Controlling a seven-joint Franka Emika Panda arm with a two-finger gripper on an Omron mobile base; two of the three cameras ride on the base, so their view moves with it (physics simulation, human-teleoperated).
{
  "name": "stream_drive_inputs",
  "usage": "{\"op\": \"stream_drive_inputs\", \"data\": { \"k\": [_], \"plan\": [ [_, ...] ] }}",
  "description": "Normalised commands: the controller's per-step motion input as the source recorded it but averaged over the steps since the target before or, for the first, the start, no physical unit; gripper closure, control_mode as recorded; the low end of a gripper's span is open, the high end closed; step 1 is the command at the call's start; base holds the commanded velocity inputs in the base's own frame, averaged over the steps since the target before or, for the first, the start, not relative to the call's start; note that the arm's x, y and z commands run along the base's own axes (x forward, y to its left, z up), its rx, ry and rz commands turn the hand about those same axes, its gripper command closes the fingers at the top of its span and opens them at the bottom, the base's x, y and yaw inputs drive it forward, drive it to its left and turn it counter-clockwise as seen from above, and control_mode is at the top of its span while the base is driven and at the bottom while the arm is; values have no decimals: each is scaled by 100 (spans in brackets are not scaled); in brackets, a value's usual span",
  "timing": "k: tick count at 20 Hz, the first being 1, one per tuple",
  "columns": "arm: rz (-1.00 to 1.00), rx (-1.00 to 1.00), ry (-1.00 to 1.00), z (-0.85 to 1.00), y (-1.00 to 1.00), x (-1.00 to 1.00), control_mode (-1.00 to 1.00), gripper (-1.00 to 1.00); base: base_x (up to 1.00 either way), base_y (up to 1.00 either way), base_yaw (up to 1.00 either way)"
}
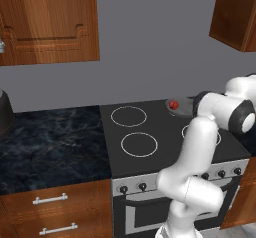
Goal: Put the bell pepper and bell pepper in the pan. Then turn on the rear right burner and set the heat to medium.
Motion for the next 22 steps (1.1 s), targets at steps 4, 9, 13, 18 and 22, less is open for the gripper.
{"op": "stream_drive_inputs", "data": {
  "k": [4, 9, 13, 18, 22],
  "plan": [
    [0, 0, -2, 50, 93, -12, -100, 100, 0, 0, 0],
    [0, 0, 1, 49, 100, 0, -100, 100, 0, 0, 0],
    [0, 0, 6, 44, 100, 1, -100, 100, 0, 0, 0],
    [0, -1, 10, 21, 100, 16, -100, 100, 0, 0, 0],
    [0, -4, 11, 0, 96, 52, -100, 100, 0, 0, 0]
  ]
}}
